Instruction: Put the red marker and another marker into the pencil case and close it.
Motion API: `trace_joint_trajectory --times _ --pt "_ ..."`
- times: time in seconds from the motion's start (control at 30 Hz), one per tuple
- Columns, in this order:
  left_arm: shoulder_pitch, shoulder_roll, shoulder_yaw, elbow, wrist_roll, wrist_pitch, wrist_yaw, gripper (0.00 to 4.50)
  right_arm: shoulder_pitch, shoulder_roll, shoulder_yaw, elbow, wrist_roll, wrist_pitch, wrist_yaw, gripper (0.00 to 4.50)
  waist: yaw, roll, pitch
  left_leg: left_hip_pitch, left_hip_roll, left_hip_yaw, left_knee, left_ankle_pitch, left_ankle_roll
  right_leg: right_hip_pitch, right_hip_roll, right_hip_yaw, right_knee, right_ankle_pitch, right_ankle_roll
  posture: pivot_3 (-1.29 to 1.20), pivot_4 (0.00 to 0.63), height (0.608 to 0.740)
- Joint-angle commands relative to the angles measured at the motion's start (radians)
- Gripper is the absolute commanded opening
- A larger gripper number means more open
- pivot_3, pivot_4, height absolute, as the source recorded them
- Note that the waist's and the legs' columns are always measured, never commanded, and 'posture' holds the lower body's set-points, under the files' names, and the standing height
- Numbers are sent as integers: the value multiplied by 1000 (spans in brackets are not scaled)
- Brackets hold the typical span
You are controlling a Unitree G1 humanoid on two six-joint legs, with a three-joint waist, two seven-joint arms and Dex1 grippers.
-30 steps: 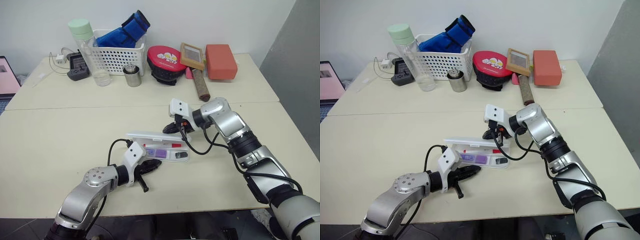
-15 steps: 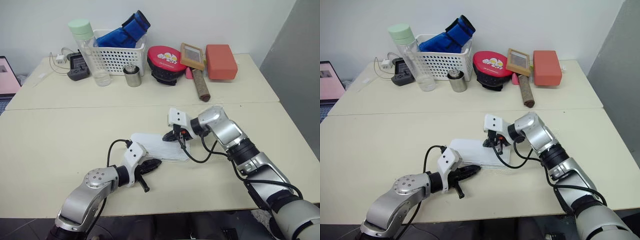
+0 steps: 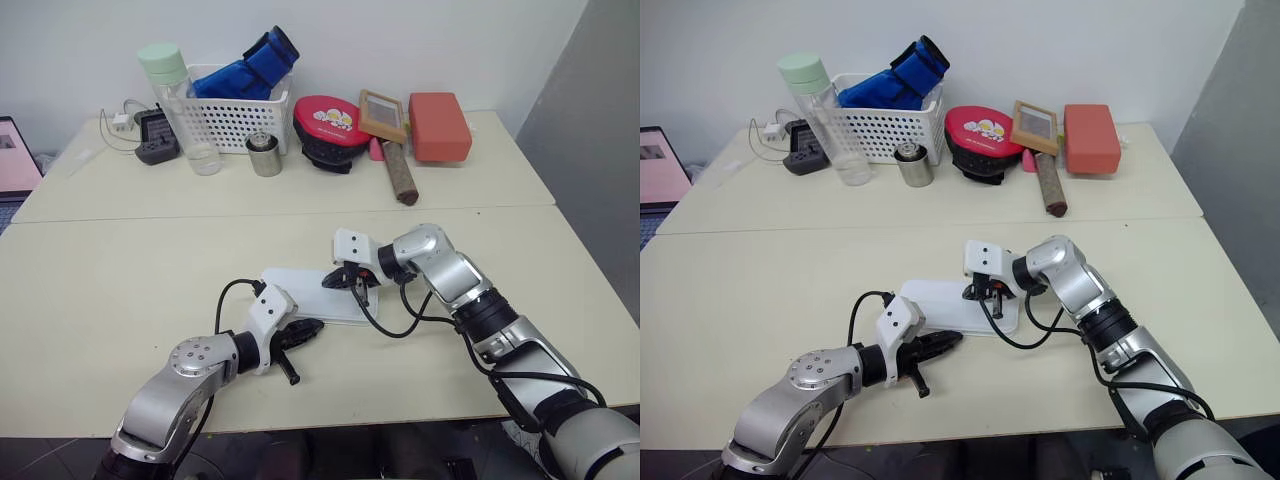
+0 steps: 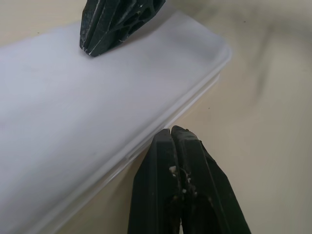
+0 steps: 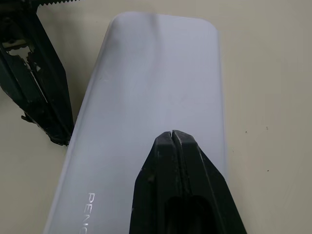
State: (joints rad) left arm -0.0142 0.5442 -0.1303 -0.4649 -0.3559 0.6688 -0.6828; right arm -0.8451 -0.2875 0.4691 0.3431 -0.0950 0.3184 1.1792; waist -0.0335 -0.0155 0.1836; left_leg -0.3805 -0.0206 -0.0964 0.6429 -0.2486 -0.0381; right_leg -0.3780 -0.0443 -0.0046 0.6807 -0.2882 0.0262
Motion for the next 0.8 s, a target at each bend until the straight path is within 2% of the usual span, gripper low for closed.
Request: trace_joint_trajectory --times 0.03,0.17,0.27,0.4,0.47,0.5,0.7,0.73,0.77,0.8 --pt "-5 9 25 -59 -39 4 -13 42 37 -8 14 -47 31 67 45 0 0 0 0 0 0 0 0 0 0 0 0 0 0 0 0 0 150 740" --pt "-2 33 125 -127 -157 49 -50 42 45 -34 -97 -208 174 205 91 0 1 0 1 -3 0 -1 0 0 0 -1 -1 -1 -1 0 0 0 150 740" --pt "-69 35 265 -114 -249 67 -26 42 76 -69 -239 -349 319 312 81 0 4 0 2 -5 0 -2 0 0 0 -3 -3 -2 0 0 0 0 150 740" --pt "-144 40 410 -74 -367 104 3 42 133 -149 -316 -424 367 375 34 0 8 -1 2 -11 -1 -5 2 0 0 -6 -4 -5 -1 0 0 0 150 740" --pt "-171 58 460 -29 -365 100 21 0 154 -184 -345 -431 372 390 -2 353 7 -1 1 -12 -2 -5 2 0 0 -6 -5 -5 -1 0 0 0 150 740" --pt "-173 86 479 6 -337 85 21 197 171 -213 -364 -441 379 395 -7 433 7 -1 1 -11 -2 -4 2 0 0 -6 -5 -4 -1 0 0 0 150 740" --pt "-162 225 540 219 -242 -14 -38 1302 224 -329 -459 -433 387 399 -86 1810 0 -1 2 -12 -2 -2 1 0 0 -9 -4 -3 0 0 0 0 150 740" --pt "-155 239 541 233 -236 -25 -55 1565 226 -337 -465 -431 389 400 -97 2164 0 -1 2 -12 -1 -1 1 0 0 -9 -2 -3 0 0 0 0 150 740" --pt "-155 252 547 256 -231 -38 -67 1666 227 -346 -474 -426 390 401 -111 2291 1 -1 2 -12 -1 -1 1 0 0 -9 -1 -3 0 0 0 0 150 740" --pt "-160 263 556 282 -226 -50 -74 1950 230 -358 -484 -423 390 399 -118 2588 2 -1 2 -12 -1 -1 1 0 0 -9 -1 -3 0 0 0 0 150 740"
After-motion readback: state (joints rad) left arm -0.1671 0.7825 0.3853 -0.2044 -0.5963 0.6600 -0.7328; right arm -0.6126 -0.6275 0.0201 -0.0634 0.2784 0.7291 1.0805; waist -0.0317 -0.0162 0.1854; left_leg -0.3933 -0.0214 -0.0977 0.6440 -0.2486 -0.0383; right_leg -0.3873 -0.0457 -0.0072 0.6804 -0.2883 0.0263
